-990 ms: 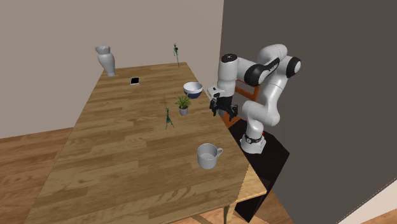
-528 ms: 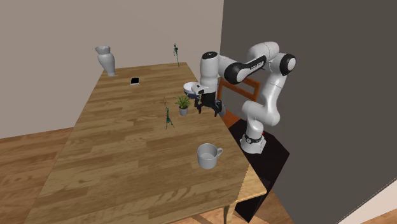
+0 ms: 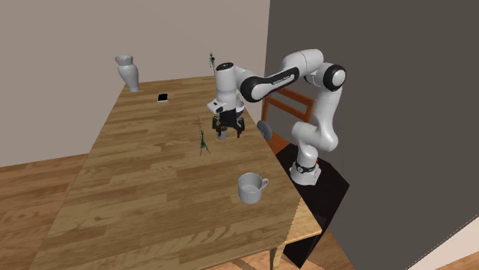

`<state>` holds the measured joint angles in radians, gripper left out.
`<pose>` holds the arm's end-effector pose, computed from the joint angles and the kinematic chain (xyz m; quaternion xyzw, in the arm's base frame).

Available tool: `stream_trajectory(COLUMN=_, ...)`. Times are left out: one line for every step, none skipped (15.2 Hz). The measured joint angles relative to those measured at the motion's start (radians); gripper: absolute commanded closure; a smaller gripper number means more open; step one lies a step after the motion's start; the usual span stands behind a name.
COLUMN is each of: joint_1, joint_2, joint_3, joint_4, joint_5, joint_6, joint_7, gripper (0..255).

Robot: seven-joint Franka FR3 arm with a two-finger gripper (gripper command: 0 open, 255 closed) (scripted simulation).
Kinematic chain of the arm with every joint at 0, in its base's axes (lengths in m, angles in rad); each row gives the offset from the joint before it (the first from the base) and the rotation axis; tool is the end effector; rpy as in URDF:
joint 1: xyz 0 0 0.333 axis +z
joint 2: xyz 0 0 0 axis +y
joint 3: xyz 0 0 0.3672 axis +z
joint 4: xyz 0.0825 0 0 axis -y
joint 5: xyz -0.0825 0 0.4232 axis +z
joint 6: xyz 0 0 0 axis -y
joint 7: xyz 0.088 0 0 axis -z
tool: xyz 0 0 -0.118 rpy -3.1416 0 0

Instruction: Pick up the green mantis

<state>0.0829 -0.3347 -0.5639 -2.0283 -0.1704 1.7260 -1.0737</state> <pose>0.4145 -0.2744 0.5924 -0.9481 -0.3180 0.0021 0.0078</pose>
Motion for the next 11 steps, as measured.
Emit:
stream_trajectory(joint_1=0.008, joint_2=0.047, joint_3=-0.029, joint_4=0.037, joint_5=0.019, joint_6=0.008, joint_7=-0.052, gripper=0)
stream_trajectory(joint_1=0.013, joint_2=0.09, joint_3=-0.056, joint_4=0.078, joint_5=0.04, joint_6=0.007, joint_7=-0.105, gripper=0)
stream_trajectory(joint_1=0.017, joint_2=0.138, joint_3=-0.083, joint_4=0.117, joint_5=0.065, joint_6=0.012, joint_7=-0.16, gripper=0)
stream_trajectory(joint_1=0.02, joint_2=0.183, joint_3=-0.104, joint_4=0.155, joint_5=0.092, joint_6=0.011, joint_7=-0.21, gripper=0)
stream_trajectory(joint_1=0.02, joint_2=0.235, joint_3=-0.125, joint_4=0.198, joint_5=0.124, joint_6=0.01, joint_7=-0.263, gripper=0)
stream_trajectory(joint_1=0.016, joint_2=0.284, joint_3=-0.144, joint_4=0.241, joint_5=0.157, joint_6=0.003, joint_7=-0.316, gripper=0)
stream_trajectory(joint_1=0.007, joint_2=0.343, joint_3=-0.161, joint_4=0.288, joint_5=0.197, joint_6=0.001, joint_7=-0.371, gripper=0)
stream_trajectory(joint_1=-0.007, joint_2=0.403, joint_3=-0.174, joint_4=0.343, joint_5=0.239, joint_6=-0.012, joint_7=-0.428, gripper=0)
stream_trajectory(joint_1=-0.029, joint_2=0.47, joint_3=-0.182, joint_4=0.408, joint_5=0.286, joint_6=-0.029, joint_7=-0.484, gripper=0)
stream_trajectory(joint_1=-0.04, joint_2=0.499, joint_3=-0.182, joint_4=0.438, joint_5=0.307, joint_6=-0.039, joint_7=-0.511, gripper=0)
stream_trajectory(joint_1=-0.047, joint_2=0.513, joint_3=-0.181, joint_4=0.444, joint_5=0.318, joint_6=-0.036, joint_7=-0.527, gripper=0)
